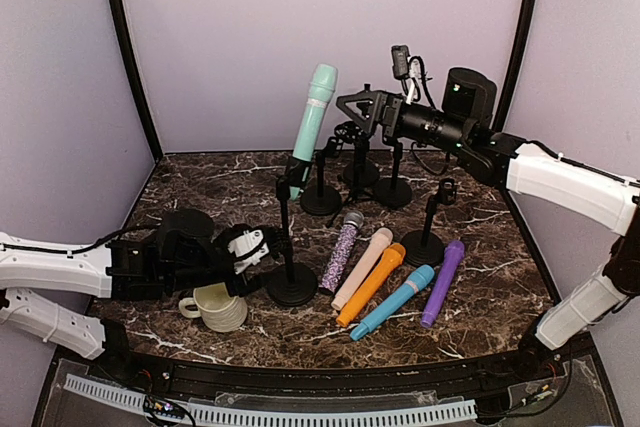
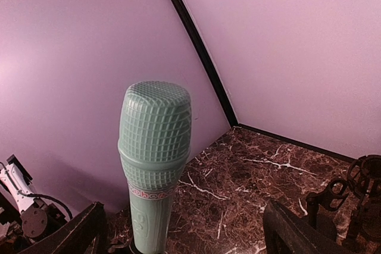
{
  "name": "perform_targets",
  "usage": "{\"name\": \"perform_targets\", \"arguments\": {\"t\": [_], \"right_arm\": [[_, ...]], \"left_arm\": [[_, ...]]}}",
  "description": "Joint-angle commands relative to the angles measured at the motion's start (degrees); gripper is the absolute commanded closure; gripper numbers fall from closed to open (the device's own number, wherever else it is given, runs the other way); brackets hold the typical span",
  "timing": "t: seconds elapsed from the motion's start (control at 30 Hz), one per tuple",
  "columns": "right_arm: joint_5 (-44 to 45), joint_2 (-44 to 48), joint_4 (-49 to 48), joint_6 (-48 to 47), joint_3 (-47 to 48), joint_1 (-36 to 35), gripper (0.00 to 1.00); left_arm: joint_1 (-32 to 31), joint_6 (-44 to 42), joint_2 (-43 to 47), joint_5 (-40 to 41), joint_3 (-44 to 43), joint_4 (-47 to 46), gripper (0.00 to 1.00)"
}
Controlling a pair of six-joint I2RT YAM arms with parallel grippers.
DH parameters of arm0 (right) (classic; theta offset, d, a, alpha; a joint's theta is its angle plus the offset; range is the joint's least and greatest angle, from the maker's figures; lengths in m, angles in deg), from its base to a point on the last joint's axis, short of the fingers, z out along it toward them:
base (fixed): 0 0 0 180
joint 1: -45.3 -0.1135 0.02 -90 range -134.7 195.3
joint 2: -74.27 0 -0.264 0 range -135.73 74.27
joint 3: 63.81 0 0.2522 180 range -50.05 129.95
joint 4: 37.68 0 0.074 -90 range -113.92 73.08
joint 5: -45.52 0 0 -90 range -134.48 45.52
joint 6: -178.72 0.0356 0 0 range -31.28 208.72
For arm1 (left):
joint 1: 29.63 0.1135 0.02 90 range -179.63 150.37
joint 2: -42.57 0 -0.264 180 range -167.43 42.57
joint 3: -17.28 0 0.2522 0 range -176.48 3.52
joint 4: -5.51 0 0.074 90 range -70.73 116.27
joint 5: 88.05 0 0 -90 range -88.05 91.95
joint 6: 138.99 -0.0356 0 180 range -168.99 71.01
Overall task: Remove the microphone from the stand
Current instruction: Unscrew the knob on the microphone stand.
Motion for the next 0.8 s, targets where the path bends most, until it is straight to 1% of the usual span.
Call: {"name": "perform_targets", "arguments": {"t": [0.0,0.2,0.33,0.5,0.77], "right_arm": [[0.71,1.16,-2.18,-1.02,-0.11,-0.02,0.09],[0.8,1.26,-2.17,-1.28,-0.2,0.05,0.09],[0.66,1.15,-2.18,-1.3,-0.11,0.08,0.08],[0.83,1.37,-2.09,-1.26,-0.2,0.14,0.09],[0.7,1.16,-2.1,-1.04,-0.12,0.14,0.09]], "left_arm": [[-1.72,-6.42,-1.68,6.96,1.05,-3.47,0.33],[-3.55,-9.78,-5.32,12.29,1.35,-4.39,0.34],[-4.03,-11.39,-7.36,14.3,1.34,-5.56,0.34],[-4.13,-12.73,-9.14,17.61,1.19,-7.43,0.41],[-4.09,-13.04,-9.81,18.37,1.21,-8.23,0.53]]}}
